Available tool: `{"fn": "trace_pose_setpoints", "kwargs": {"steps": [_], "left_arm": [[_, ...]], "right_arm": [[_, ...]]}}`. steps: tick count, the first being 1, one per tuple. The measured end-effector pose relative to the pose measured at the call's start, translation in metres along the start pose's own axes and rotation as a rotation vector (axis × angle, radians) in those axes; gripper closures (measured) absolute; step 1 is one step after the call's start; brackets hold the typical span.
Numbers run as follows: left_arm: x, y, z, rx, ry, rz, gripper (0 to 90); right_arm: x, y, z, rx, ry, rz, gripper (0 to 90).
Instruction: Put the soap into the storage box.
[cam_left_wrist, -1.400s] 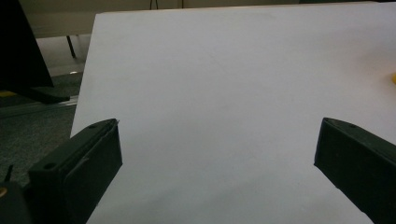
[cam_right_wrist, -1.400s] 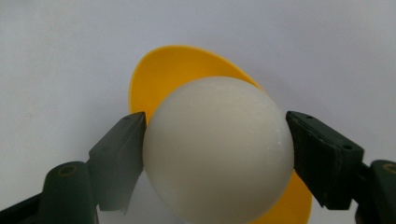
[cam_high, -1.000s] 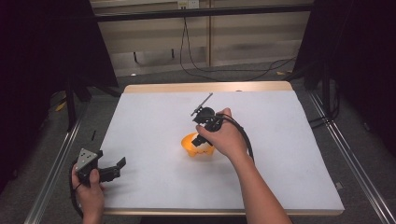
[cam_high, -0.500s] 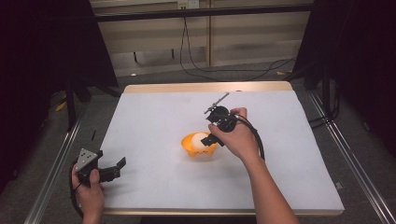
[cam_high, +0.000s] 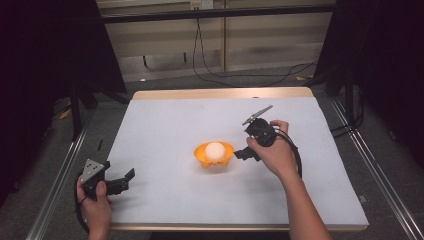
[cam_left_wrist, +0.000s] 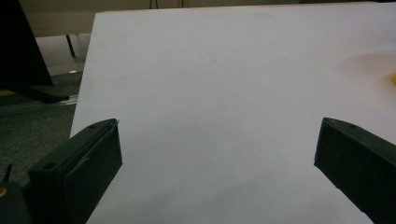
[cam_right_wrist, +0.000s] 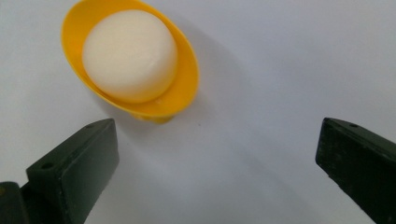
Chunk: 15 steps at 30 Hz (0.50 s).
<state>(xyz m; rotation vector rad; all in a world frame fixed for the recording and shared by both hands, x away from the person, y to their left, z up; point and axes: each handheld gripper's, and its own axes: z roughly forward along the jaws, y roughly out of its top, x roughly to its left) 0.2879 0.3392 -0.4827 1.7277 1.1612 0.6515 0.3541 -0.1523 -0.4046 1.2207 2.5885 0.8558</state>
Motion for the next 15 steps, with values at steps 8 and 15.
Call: {"fn": "trace_pose_setpoints", "kwargs": {"steps": [8, 15], "left_arm": [[0.0, 0.0, 0.0, 0.001, 0.0, 0.002, 0.7], [0.0, 0.0, 0.0, 0.0, 0.001, 0.002, 0.7]], "right_arm": [[-0.017, -0.028, -0.01, -0.046, -0.021, 0.045, 0.0], [-0.031, -0.052, -0.02, -0.085, -0.031, 0.084, 0.0]]}}
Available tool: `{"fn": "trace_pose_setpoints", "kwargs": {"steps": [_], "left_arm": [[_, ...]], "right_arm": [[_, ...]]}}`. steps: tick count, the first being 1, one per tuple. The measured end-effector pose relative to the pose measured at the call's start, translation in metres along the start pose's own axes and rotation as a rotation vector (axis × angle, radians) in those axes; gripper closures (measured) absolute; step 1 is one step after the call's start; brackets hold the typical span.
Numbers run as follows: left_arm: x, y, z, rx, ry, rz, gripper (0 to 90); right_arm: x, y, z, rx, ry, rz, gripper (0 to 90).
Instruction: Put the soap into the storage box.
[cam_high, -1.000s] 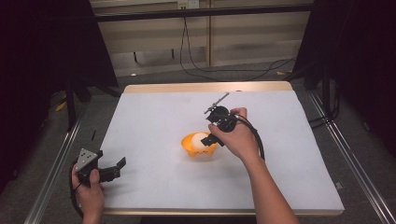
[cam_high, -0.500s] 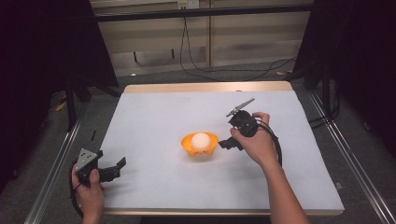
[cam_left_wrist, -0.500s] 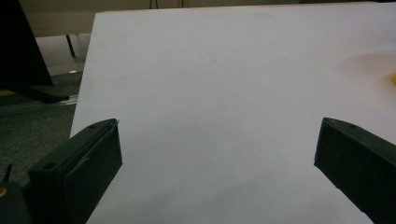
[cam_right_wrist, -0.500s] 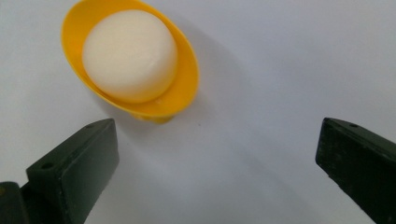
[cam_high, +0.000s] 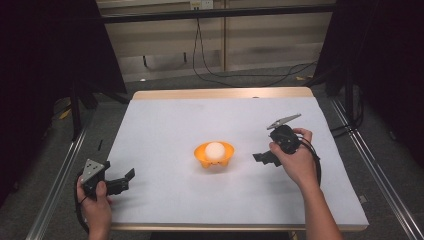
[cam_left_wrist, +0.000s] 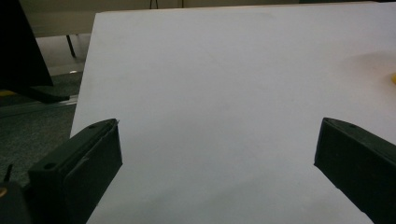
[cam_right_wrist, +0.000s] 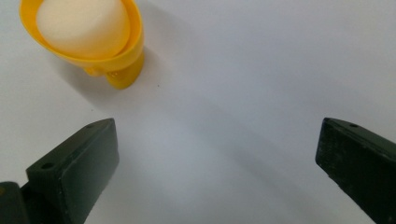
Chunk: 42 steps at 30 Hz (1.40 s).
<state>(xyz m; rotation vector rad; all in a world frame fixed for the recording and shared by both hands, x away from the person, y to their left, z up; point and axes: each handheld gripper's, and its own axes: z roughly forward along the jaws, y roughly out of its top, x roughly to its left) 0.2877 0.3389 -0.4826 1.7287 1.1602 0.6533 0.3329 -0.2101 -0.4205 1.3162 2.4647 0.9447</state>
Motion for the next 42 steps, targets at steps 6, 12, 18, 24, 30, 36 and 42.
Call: {"fn": "trace_pose_setpoints", "kwargs": {"steps": [6, 12, 18, 24, 30, 36, 42], "left_arm": [[0.0, 0.0, 0.0, 0.002, 0.002, 0.0, 0.7], [0.0, 0.0, 0.0, 0.003, 0.001, 0.004, 0.7], [-0.001, 0.0, 0.001, 0.004, 0.007, 0.002, 0.7], [-0.001, 0.0, 0.001, 0.007, 0.003, 0.006, 0.7], [-0.002, 0.0, 0.001, 0.01, 0.005, 0.013, 0.7], [-0.002, 0.0, 0.002, 0.012, 0.009, 0.016, 0.8], [-0.002, 0.001, 0.002, 0.019, 0.01, 0.021, 0.8]], "right_arm": [[-0.011, -0.017, -0.01, -0.028, -0.019, 0.019, 0.0], [-0.022, -0.036, -0.018, -0.067, -0.035, 0.034, 0.0], [-0.033, -0.057, -0.027, -0.092, -0.051, 0.075, 0.0], [-0.04, -0.077, -0.034, -0.116, -0.059, 0.095, 0.0], [-0.05, -0.105, -0.042, -0.154, -0.075, 0.133, 0.0], [-0.057, -0.125, -0.049, -0.19, -0.084, 0.166, 0.0], [-0.063, -0.15, -0.057, -0.233, -0.098, 0.201, 0.0]]}}
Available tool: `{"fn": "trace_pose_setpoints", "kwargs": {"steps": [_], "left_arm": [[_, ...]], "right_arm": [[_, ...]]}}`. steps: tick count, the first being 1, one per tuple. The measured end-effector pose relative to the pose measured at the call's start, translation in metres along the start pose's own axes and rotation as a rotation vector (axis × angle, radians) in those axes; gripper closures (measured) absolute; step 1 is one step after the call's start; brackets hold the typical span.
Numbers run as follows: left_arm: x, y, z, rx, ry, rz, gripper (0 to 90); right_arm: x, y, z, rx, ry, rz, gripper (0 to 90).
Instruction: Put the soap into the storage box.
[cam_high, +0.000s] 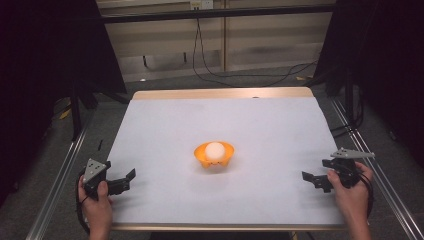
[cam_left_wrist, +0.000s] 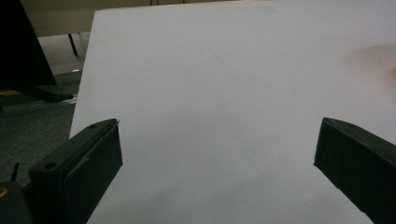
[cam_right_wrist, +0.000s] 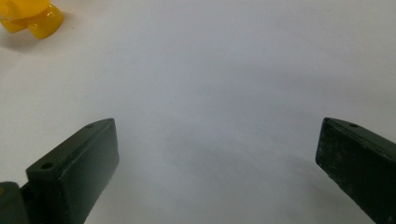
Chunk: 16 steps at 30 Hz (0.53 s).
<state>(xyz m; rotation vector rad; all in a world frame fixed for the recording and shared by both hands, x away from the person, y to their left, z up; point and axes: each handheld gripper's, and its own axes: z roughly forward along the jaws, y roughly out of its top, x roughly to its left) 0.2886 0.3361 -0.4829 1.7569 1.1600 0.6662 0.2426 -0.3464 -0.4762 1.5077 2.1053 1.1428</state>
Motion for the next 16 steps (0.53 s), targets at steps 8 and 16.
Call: {"fn": "trace_pose_setpoints", "kwargs": {"steps": [8, 16], "left_arm": [[-0.002, 0.0, 0.001, 0.012, 0.008, 0.014, 1.2], [-0.002, 0.0, 0.001, 0.01, 0.01, 0.011, 1.2]], "right_arm": [[-0.005, -0.024, -0.025, -0.106, -0.038, 0.017, 0.0], [-0.006, -0.033, -0.029, -0.185, -0.037, 0.03, 0.0]]}}
